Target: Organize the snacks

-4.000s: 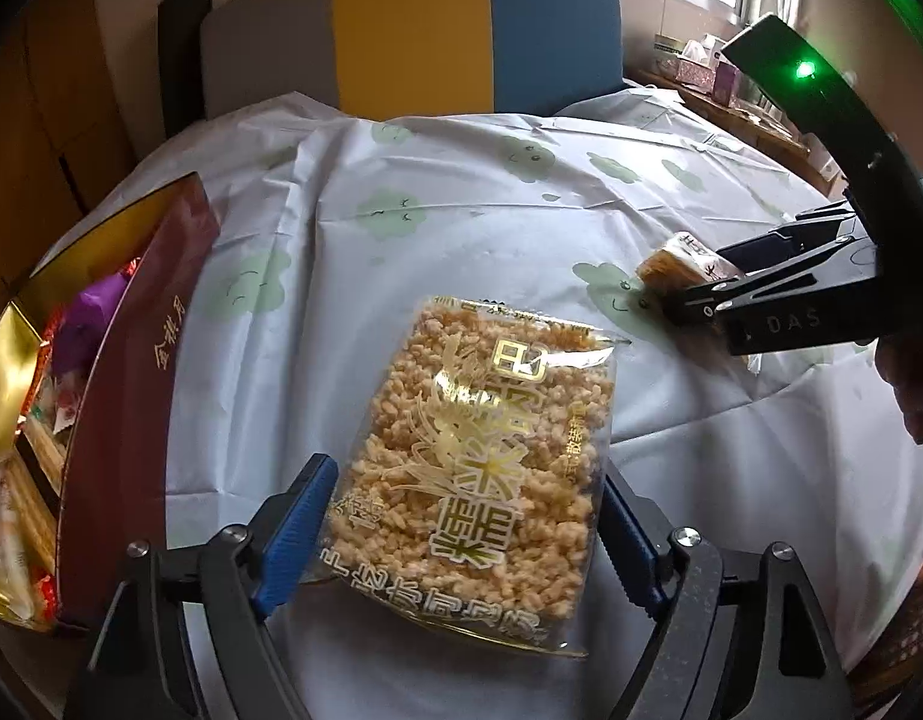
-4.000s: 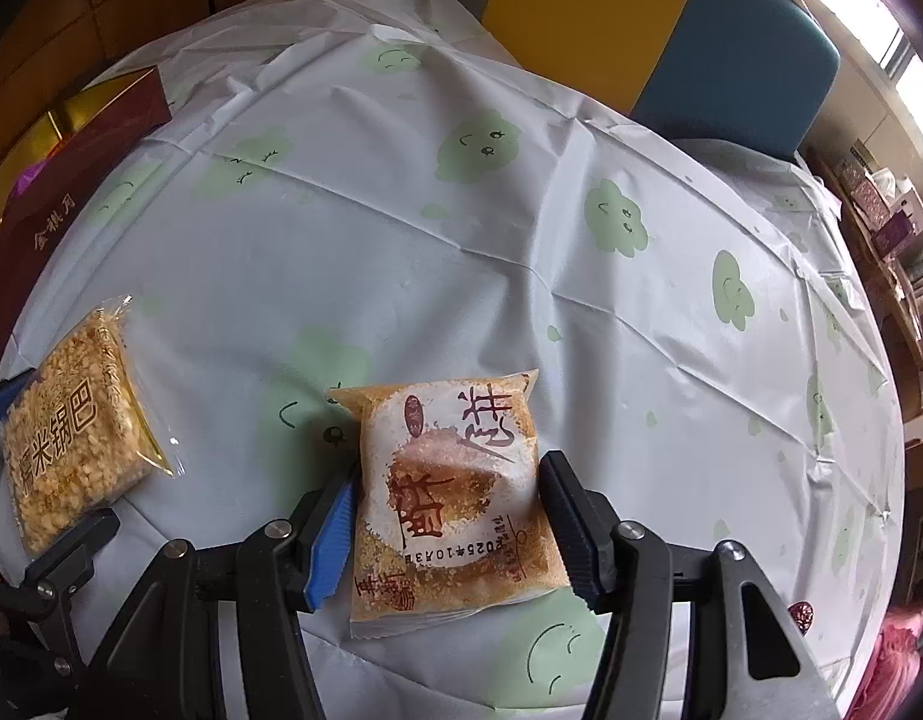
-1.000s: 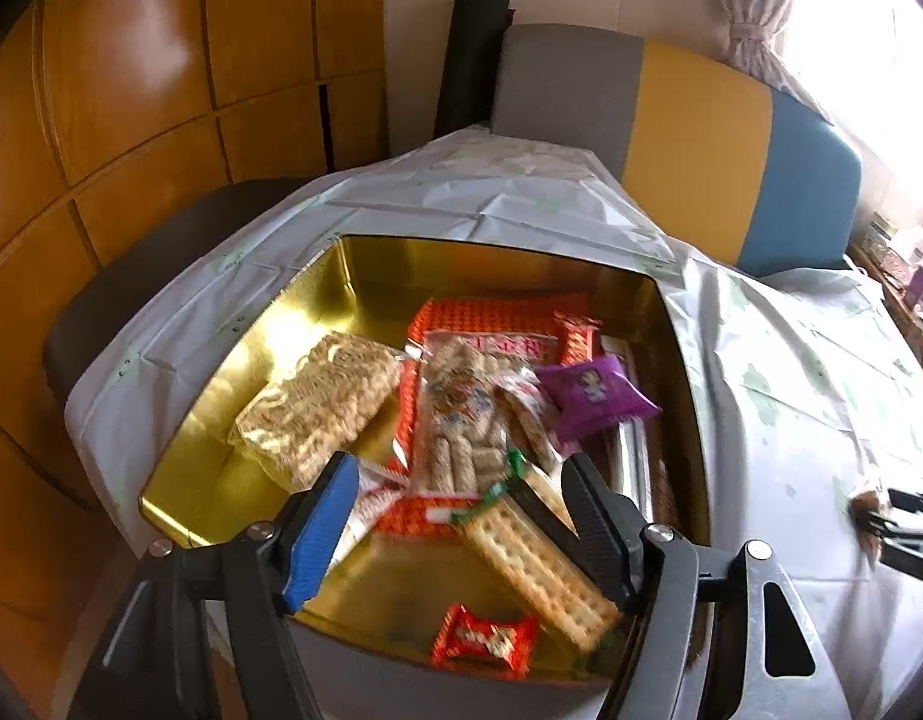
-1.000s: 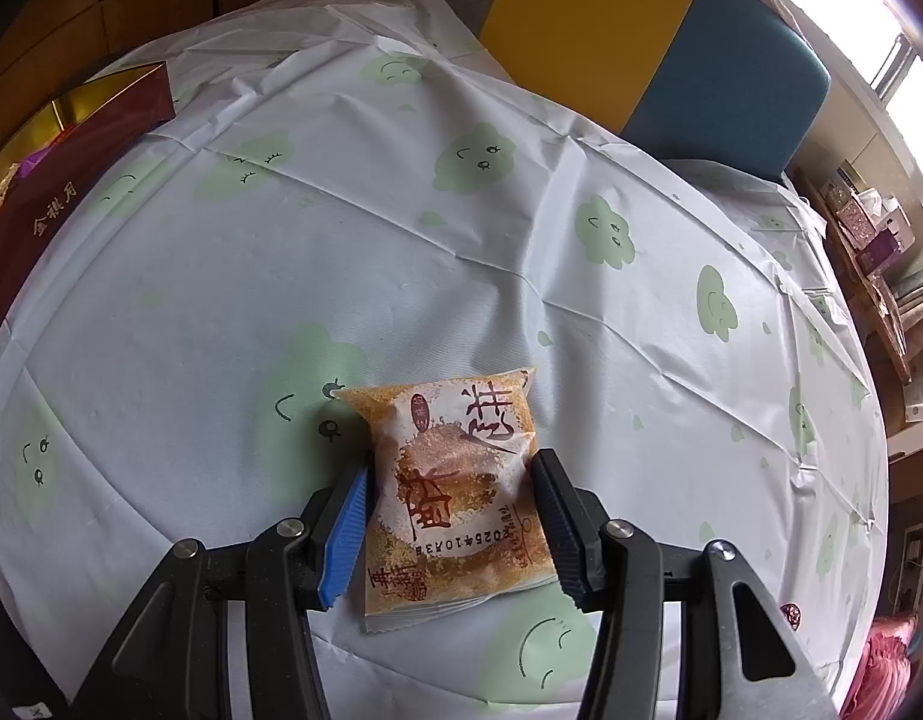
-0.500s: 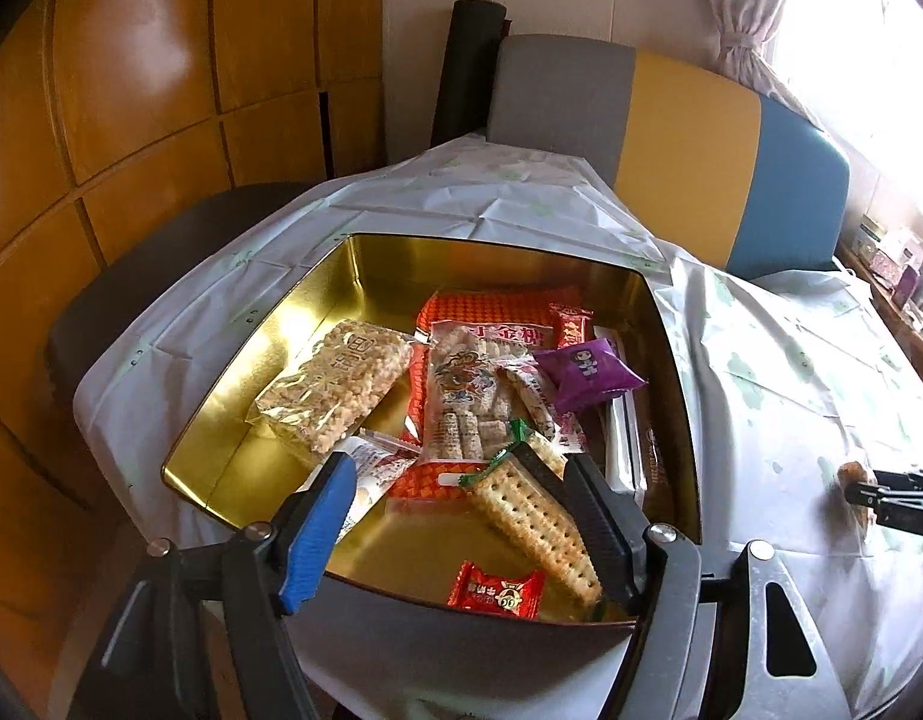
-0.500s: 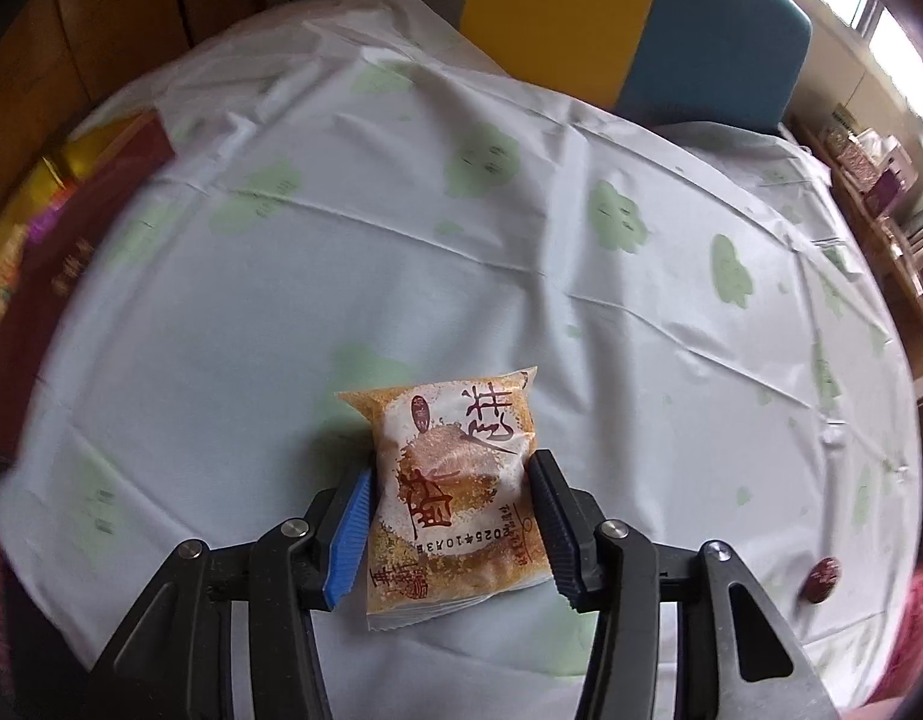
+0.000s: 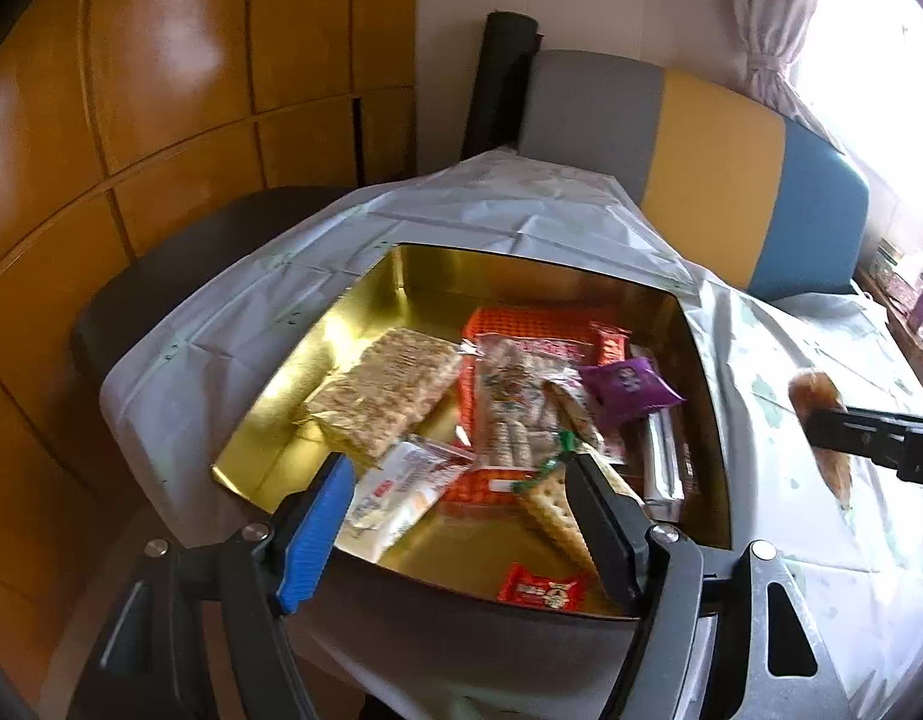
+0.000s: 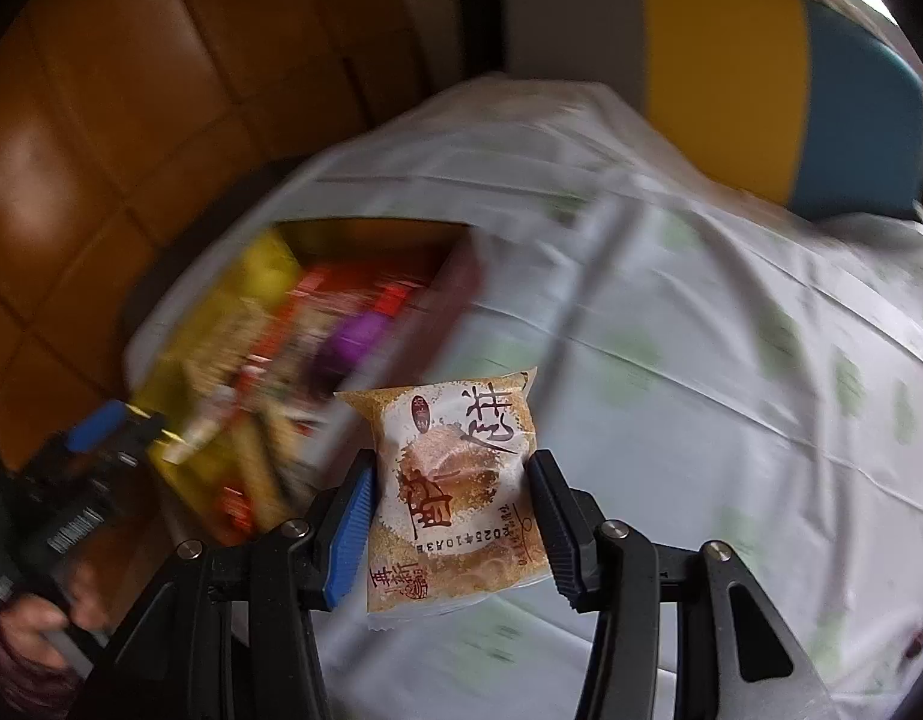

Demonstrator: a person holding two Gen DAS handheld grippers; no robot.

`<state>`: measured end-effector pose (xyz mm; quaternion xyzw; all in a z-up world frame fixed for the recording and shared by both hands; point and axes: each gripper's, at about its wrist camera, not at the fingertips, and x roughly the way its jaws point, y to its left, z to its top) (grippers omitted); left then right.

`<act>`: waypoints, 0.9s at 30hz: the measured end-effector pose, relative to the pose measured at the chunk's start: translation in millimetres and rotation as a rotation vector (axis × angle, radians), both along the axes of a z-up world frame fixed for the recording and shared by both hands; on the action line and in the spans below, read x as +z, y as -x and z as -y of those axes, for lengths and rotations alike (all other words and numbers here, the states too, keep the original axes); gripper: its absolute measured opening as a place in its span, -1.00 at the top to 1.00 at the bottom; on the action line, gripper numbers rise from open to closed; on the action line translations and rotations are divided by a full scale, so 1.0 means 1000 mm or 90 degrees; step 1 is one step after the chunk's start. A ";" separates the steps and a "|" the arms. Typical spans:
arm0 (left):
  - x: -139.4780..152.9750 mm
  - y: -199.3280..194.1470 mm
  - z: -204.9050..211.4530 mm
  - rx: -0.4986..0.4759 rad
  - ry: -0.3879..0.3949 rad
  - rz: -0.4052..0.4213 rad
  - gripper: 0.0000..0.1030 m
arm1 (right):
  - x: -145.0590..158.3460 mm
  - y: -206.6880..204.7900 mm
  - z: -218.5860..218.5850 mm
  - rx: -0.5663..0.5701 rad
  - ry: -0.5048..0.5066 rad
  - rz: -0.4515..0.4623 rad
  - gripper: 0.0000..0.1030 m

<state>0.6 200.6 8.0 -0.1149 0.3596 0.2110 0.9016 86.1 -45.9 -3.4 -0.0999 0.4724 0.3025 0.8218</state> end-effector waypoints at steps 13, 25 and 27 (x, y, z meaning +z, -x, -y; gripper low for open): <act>-0.003 0.007 -0.029 0.055 0.014 -0.002 -0.48 | -0.034 0.003 -0.114 0.086 -0.012 -0.073 0.00; -0.001 0.009 -0.028 0.063 0.015 0.004 -0.53 | -0.029 0.024 -0.116 0.081 -0.017 0.009 0.00; 0.001 0.008 -0.022 0.052 0.011 0.009 -0.55 | -0.022 0.032 -0.107 0.064 -0.005 0.058 0.00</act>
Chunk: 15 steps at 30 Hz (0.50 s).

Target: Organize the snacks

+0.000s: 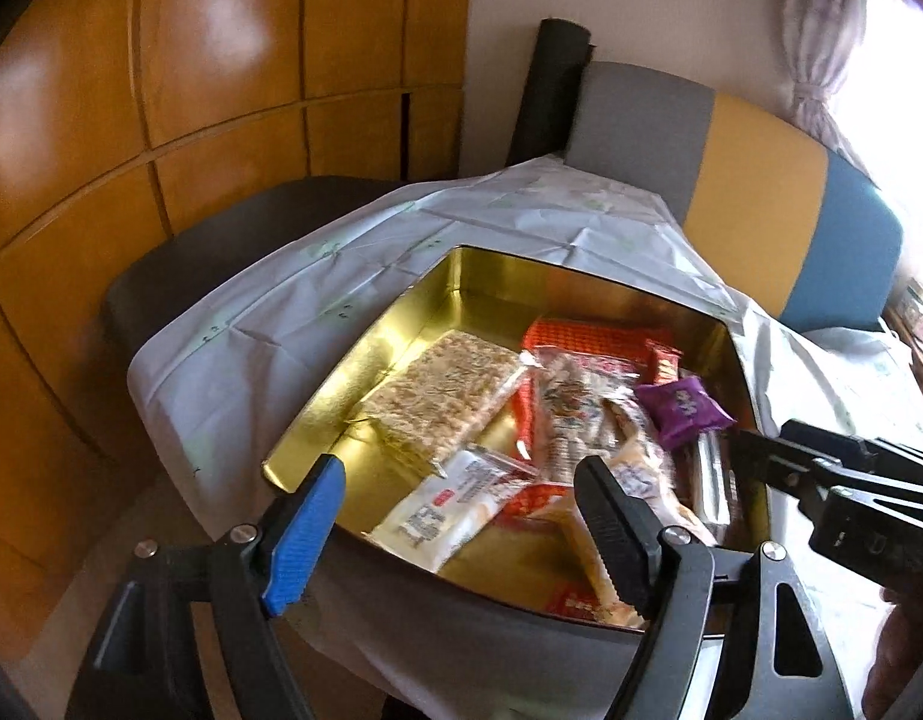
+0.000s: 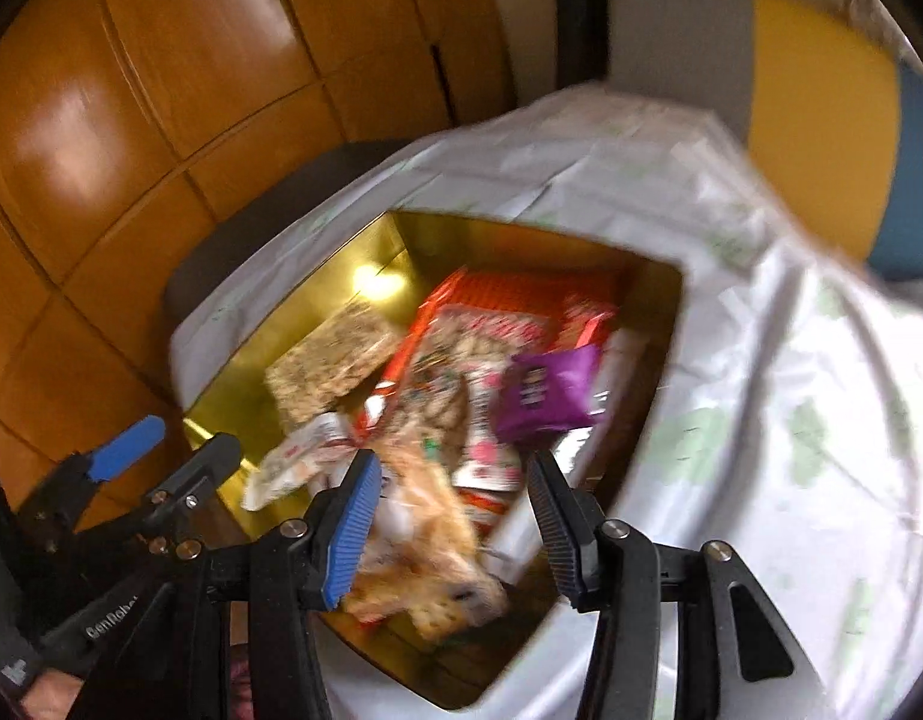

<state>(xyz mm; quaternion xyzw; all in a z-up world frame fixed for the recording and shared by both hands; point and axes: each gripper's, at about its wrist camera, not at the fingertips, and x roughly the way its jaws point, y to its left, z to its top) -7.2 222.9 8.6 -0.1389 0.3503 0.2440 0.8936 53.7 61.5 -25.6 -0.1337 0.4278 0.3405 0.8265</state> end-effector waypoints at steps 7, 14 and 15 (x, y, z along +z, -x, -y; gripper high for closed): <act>0.007 0.001 0.033 -0.055 -0.013 0.015 -0.71 | 0.011 0.026 0.046 -0.108 -0.003 0.102 -0.04; 0.008 0.009 0.068 -0.102 -0.030 0.016 -0.74 | 0.006 0.044 0.082 -0.183 0.006 0.131 -0.04; 0.008 0.010 0.071 -0.107 -0.032 0.015 -0.74 | 0.005 0.046 0.086 -0.191 0.008 0.137 -0.04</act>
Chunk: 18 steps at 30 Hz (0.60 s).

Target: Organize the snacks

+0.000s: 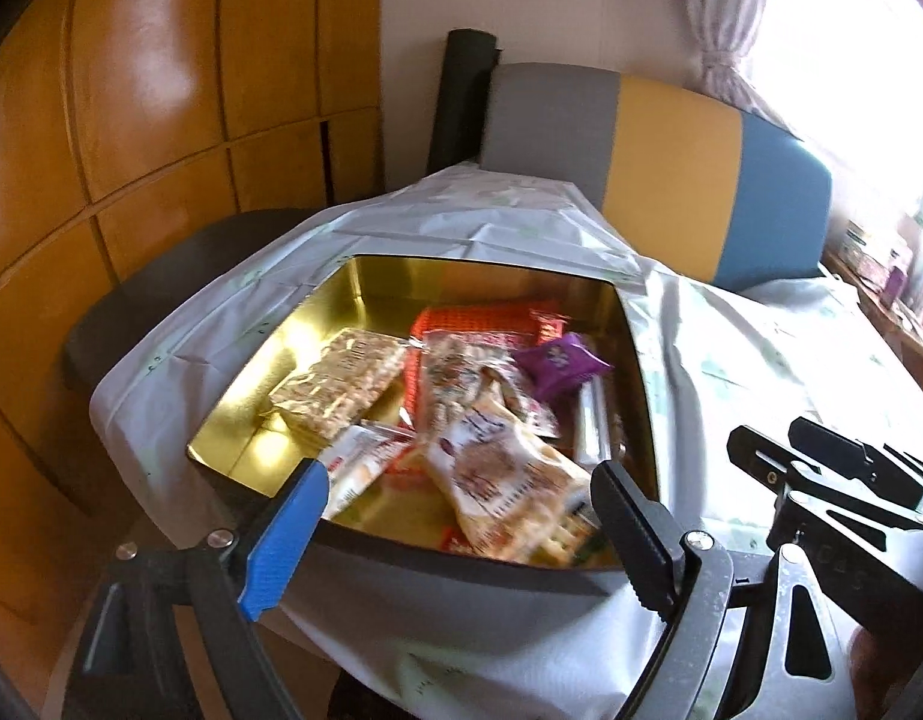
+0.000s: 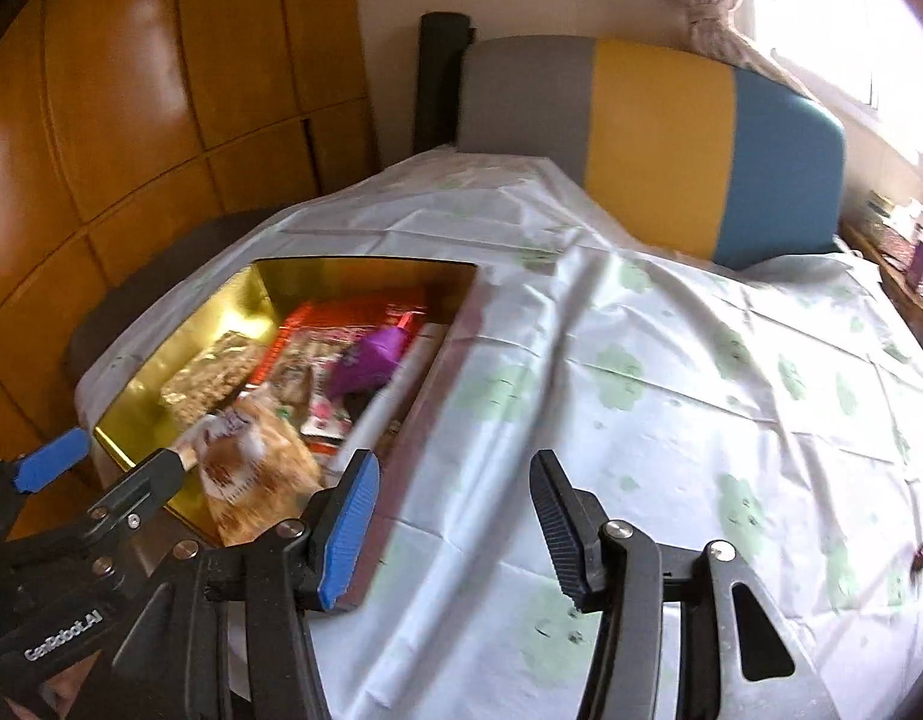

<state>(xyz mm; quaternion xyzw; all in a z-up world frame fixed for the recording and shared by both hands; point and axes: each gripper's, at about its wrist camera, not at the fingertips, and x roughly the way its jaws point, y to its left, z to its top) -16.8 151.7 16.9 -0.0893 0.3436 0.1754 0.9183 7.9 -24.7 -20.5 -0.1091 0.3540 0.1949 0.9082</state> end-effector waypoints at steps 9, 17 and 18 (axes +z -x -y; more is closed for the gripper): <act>0.004 0.006 0.019 -0.022 -0.014 0.005 -0.75 | -0.002 0.014 0.014 -0.019 -0.002 0.018 -0.04; 0.006 0.008 0.019 -0.022 -0.015 0.009 -0.76 | -0.001 0.016 0.019 -0.028 -0.007 0.019 -0.04; 0.006 0.008 0.019 -0.022 -0.014 0.009 -0.76 | -0.001 0.017 0.019 -0.028 -0.007 0.019 -0.04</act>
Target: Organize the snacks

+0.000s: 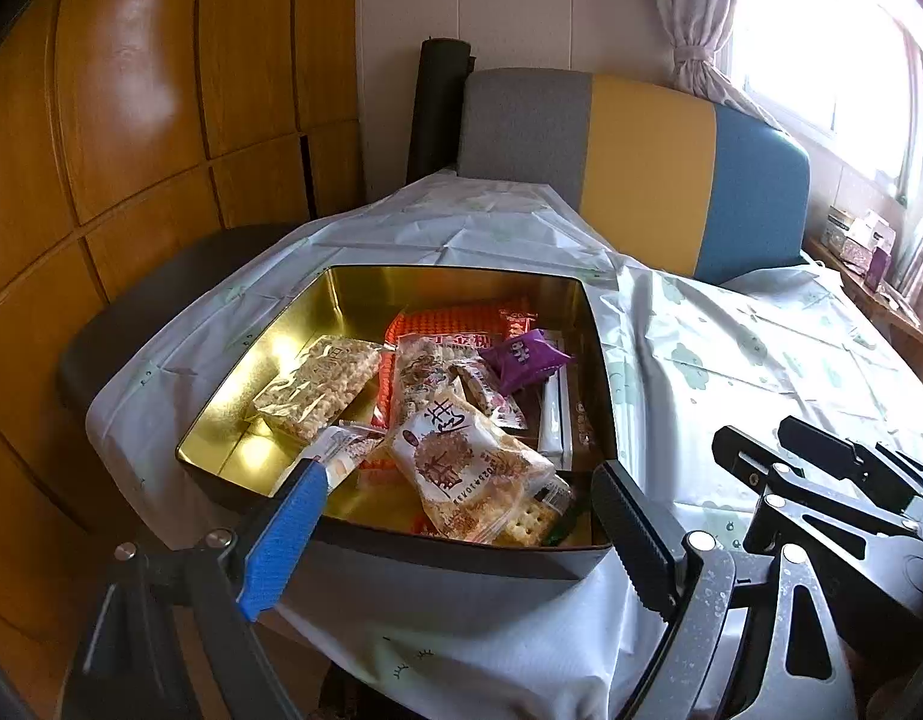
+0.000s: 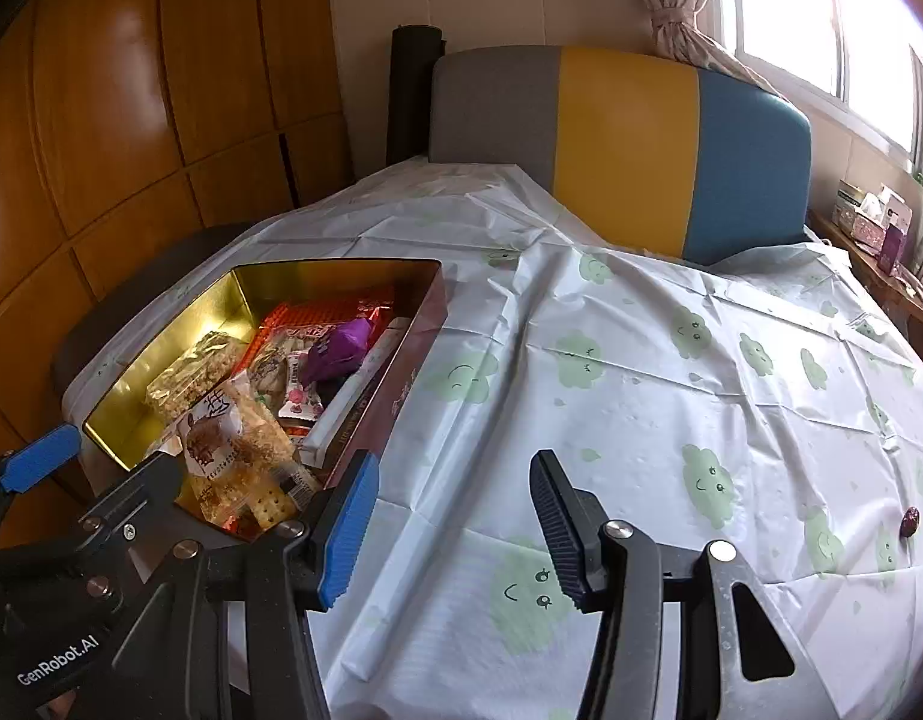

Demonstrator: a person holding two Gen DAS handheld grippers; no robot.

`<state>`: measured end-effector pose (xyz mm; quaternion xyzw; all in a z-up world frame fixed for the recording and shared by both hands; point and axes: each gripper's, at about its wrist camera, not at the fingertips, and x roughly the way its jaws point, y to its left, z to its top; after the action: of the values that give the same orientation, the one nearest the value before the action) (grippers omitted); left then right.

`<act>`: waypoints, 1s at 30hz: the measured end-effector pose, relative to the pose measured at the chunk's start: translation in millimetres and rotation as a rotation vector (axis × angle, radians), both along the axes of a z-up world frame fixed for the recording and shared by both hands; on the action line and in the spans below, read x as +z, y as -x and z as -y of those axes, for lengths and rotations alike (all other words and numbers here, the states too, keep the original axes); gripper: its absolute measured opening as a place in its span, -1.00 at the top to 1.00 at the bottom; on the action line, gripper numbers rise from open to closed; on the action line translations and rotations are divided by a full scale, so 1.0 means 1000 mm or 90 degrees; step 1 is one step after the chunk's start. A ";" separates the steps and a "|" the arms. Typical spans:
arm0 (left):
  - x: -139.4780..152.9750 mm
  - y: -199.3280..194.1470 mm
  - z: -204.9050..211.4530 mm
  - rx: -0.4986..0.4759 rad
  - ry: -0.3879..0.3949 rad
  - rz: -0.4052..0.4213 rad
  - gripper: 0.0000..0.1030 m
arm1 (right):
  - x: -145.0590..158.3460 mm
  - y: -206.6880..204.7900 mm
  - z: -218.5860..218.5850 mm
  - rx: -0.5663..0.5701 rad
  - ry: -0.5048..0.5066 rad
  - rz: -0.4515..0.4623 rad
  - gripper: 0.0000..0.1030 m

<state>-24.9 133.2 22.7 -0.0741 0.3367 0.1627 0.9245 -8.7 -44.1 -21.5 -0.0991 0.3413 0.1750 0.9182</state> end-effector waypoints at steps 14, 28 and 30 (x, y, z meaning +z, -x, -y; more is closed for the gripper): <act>0.003 0.002 -0.005 0.010 0.006 0.007 -0.77 | 0.004 0.003 -0.002 0.003 0.004 0.010 -0.04; 0.005 0.004 -0.006 -0.002 0.010 0.027 -0.70 | 0.005 0.004 -0.003 0.009 0.013 0.015 -0.04; 0.004 0.004 -0.006 -0.004 0.002 0.028 -0.69 | 0.006 0.001 0.001 0.009 0.010 0.010 -0.04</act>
<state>-28.7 138.9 27.1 -0.0780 0.3166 0.1575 0.9321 -9.3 -44.7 -15.4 -0.1106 0.3347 0.1782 0.9187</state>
